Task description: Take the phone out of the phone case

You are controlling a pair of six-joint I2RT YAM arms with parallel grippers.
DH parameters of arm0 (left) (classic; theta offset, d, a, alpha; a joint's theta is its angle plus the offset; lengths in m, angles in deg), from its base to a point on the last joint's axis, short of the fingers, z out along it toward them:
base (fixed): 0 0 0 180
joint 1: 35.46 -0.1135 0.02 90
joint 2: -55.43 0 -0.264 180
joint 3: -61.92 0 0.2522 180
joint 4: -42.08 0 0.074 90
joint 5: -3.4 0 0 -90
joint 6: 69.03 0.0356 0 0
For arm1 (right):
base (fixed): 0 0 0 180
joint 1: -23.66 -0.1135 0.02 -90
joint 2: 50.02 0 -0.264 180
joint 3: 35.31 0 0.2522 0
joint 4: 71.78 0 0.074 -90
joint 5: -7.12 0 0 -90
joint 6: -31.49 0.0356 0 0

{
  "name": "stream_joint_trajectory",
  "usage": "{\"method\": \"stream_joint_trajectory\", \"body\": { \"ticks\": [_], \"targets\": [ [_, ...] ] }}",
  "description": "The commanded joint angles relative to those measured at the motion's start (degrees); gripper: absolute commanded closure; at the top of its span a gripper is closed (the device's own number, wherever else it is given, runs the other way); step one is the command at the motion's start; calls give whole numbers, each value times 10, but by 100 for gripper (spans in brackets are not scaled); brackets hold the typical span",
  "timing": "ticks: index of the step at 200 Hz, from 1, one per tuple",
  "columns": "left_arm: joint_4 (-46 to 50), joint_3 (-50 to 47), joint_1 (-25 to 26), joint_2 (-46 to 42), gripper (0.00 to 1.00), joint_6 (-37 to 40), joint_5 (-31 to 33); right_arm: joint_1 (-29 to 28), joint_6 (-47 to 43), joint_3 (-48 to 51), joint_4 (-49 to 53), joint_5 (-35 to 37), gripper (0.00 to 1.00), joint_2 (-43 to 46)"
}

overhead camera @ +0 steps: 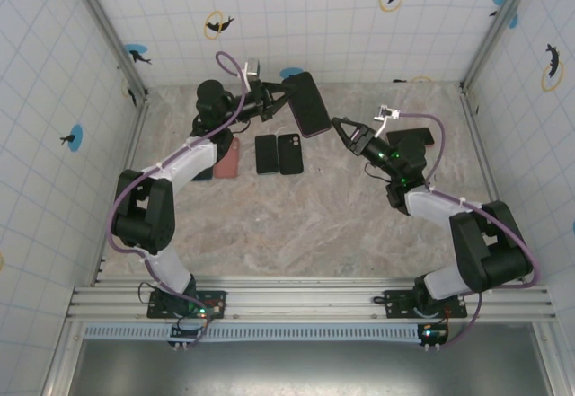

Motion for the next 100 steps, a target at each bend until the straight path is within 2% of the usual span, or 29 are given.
{"method": "stream_joint_trajectory", "body": {
  "ticks": [1, 46, 100],
  "targets": [
    [-32, -3, 1, -6, 98, 4, 5, -6, 3, -13, -33, -10, 57, -6],
    [-18, -5, 1, -7, 98, 16, 8, -5, 13, -10, -50, -4, 57, -4],
    [-50, 0, 1, -4, 98, -14, 10, -12, 3, -13, -22, -22, 58, -13]
  ]
}}
